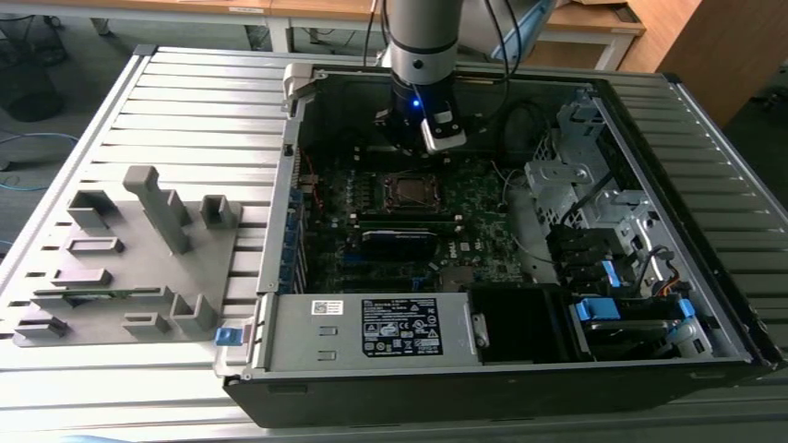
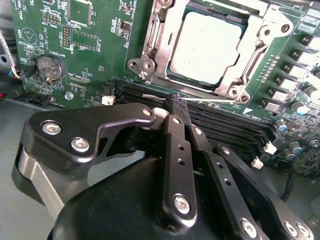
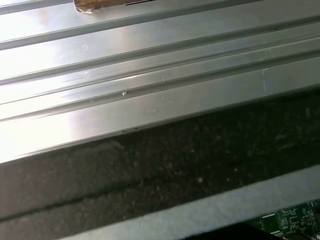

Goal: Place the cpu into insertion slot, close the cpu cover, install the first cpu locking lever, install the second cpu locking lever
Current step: 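Install the first cpu locking lever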

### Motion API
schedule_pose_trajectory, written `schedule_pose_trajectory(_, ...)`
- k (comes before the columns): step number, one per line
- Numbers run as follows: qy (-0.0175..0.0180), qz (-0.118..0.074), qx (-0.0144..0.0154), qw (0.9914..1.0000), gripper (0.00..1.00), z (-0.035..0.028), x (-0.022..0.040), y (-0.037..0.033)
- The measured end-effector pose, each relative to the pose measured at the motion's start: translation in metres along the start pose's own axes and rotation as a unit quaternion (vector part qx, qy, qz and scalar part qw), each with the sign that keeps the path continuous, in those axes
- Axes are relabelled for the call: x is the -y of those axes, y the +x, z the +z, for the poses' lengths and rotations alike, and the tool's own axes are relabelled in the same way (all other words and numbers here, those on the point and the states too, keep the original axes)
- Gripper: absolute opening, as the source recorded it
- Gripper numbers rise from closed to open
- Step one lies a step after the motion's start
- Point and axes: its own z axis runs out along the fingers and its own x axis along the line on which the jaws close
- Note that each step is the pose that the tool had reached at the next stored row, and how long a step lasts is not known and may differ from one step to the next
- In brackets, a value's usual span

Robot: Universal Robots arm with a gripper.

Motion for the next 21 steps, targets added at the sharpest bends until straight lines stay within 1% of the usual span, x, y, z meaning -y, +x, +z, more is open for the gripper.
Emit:
schedule_pose_trajectory(6, -0.0001, 0.000, 0.0004, 1.00000, 0.11, 0.0008, 0.0006, 0.0020)
schedule_pose_trajectory(14, -0.0007, 0.000, 0.0031, 0.99999, 0.11, 0.0041, 0.0016, 0.0039)
schedule_pose_trajectory(19, -0.0010, 0.000, 0.0040, 0.99999, 0.11, 0.0054, 0.0019, 0.0049)
schedule_pose_trajectory(21, -0.0007, 0.004, 0.0045, 0.99998, 0.11, 0.0060, 0.0020, 0.0050)
